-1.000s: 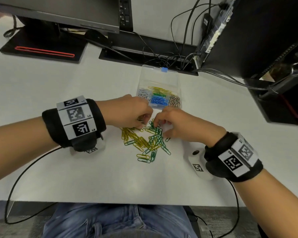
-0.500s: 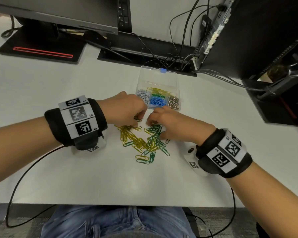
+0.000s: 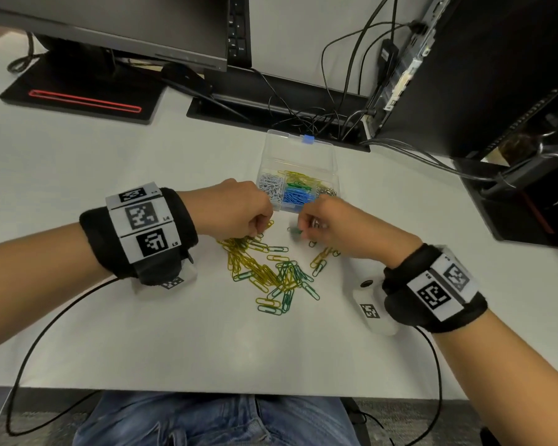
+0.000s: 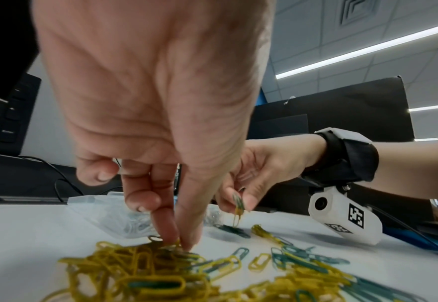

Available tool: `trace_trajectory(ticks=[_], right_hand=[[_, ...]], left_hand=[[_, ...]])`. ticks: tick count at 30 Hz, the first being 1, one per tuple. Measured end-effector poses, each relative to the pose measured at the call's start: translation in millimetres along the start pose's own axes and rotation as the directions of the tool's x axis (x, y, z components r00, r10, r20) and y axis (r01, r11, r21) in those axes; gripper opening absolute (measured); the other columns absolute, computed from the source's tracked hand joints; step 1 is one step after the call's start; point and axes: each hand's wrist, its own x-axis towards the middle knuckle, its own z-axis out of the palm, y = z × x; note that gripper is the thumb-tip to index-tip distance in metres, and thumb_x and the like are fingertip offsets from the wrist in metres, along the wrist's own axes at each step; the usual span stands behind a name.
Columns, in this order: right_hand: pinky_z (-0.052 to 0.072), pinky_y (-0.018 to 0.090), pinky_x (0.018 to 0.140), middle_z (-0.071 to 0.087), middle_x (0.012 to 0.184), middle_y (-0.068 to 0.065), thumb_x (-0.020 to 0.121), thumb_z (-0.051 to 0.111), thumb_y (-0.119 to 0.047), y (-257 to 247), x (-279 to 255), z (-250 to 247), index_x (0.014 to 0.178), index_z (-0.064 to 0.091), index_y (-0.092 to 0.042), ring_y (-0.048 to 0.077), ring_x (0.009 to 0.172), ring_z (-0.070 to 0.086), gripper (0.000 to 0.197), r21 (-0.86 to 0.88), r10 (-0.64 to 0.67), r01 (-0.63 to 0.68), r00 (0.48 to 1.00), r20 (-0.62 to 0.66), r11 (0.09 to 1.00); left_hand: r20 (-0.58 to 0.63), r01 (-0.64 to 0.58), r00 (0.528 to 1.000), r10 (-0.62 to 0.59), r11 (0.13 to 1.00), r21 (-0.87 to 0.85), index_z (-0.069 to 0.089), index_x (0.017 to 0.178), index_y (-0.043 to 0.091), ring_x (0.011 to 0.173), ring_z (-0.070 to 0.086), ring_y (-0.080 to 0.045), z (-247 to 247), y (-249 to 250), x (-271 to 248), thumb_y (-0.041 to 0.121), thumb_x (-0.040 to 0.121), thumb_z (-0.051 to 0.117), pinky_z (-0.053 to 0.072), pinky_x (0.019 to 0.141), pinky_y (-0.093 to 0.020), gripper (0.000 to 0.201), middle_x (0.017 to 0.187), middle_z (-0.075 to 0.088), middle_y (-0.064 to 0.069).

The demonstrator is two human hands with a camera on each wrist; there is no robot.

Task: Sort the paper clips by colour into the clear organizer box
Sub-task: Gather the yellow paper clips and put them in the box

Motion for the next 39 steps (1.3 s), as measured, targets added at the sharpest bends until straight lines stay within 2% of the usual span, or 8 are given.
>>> trace_trajectory(ticks=[7, 13, 16, 20, 23, 27, 31, 39], right_hand=[[0.048, 0.024, 0.071, 0.064, 0.080, -0.003, 0.088, 0.063, -0.011, 9.0, 16.8, -34.8, 0.080, 0.059, -0.019, 0.013, 0.079, 0.059, 0.011, 0.305, 0.112, -0.019, 0.950, -0.292, 0.952], [0.047, 0.017, 0.067, 0.064, 0.083, 0.001, 0.088, 0.061, -0.007, 15.9, 53.4, -33.6, 0.087, 0.059, -0.014, 0.018, 0.081, 0.060, 0.008, 0.195, 0.145, -0.089, 0.946, -0.290, 0.977], [0.034, 0.006, 0.059, 0.054, 0.087, -0.007, 0.089, 0.062, -0.013, 17.4, 58.9, -31.1, 0.096, 0.063, -0.012, 0.006, 0.075, 0.050, 0.007, 0.089, 0.132, -0.112, 0.955, -0.266, 0.990], [0.029, 0.008, 0.061, 0.052, 0.098, -0.006, 0.087, 0.065, -0.013, 14.4, 41.9, -35.1, 0.099, 0.064, -0.015, -0.001, 0.070, 0.041, 0.013, 0.031, 0.095, -0.090, 0.923, -0.373, 0.995], [0.041, 0.013, 0.067, 0.059, 0.096, -0.001, 0.084, 0.064, -0.003, 7.9, 18.2, -29.6, 0.096, 0.067, -0.014, 0.006, 0.077, 0.049, 0.017, -0.045, -0.011, -0.001, 0.963, -0.270, 0.999], [0.053, 0.037, 0.078, 0.060, 0.099, 0.001, 0.080, 0.058, 0.002, 9.4, 0.7, -3.3, 0.099, 0.067, -0.020, 0.020, 0.088, 0.057, 0.031, -0.261, 0.046, -0.063, 0.996, -0.070, 0.963], [0.053, 0.037, 0.082, 0.059, 0.112, 0.003, 0.082, 0.058, 0.000, 16.2, -6.2, 9.0, 0.110, 0.065, -0.021, 0.023, 0.094, 0.058, 0.036, -0.287, 0.176, -0.179, 0.984, -0.037, 0.941], [0.052, 0.039, 0.084, 0.054, 0.120, 0.004, 0.081, 0.057, 0.006, 16.3, -4.9, 6.4, 0.123, 0.058, -0.021, 0.025, 0.100, 0.057, 0.050, -0.296, 0.154, -0.170, 0.985, -0.075, 0.940]], left_hand=[[-0.050, -0.008, 0.999, 0.009, 1.000, 0.007, 0.066, 0.087, 0.027, 0.084, 0.059, -0.010, -6.5, -10.3, -2.6, 0.017, 0.083, 0.067, 0.037, 0.064, -0.020, 0.011, 0.087, 0.065, 0.011], [-0.008, -0.043, 0.999, 0.043, 0.998, 0.039, 0.064, 0.090, 0.028, 0.088, 0.057, -0.008, -2.4, -8.0, -1.9, 0.026, 0.081, 0.072, 0.030, 0.069, -0.023, 0.012, 0.091, 0.062, 0.013], [0.008, -0.037, 0.999, 0.037, 0.998, 0.042, 0.062, 0.093, 0.030, 0.090, 0.054, -0.009, -6.0, -9.6, -3.9, 0.036, 0.078, 0.073, 0.033, 0.074, -0.025, 0.019, 0.092, 0.060, 0.012], [0.043, -0.026, 0.999, 0.022, 0.994, 0.104, 0.060, 0.093, 0.029, 0.089, 0.053, -0.011, -4.6, -8.6, -5.8, 0.039, 0.077, 0.074, 0.029, 0.073, -0.027, 0.023, 0.091, 0.060, 0.011], [0.047, -0.035, 0.998, 0.030, 0.994, 0.101, 0.056, 0.088, 0.030, 0.085, 0.054, -0.011, -2.0, -4.3, -3.4, 0.035, 0.078, 0.073, 0.027, 0.070, -0.026, 0.021, 0.086, 0.060, 0.011], [0.033, -0.064, 0.998, 0.061, 0.993, 0.095, 0.061, 0.093, 0.026, 0.079, 0.053, -0.010, 1.3, 3.7, 4.7, 0.027, 0.080, 0.071, 0.026, 0.068, -0.025, 0.016, 0.079, 0.058, 0.012], [0.053, -0.084, 0.995, 0.082, 0.995, 0.045, 0.065, 0.092, 0.023, 0.070, 0.049, -0.003, 0.2, 9.9, 8.3, 0.024, 0.081, 0.071, 0.031, 0.069, -0.022, 0.012, 0.071, 0.054, 0.015], [-0.108, 0.034, 0.994, -0.033, 0.999, 0.012, 0.065, 0.087, 0.024, 0.081, 0.055, -0.012, -15.8, 0.9, -1.1, 0.027, 0.083, 0.067, 0.046, 0.074, -0.030, 0.006, 0.083, 0.063, 0.009]])
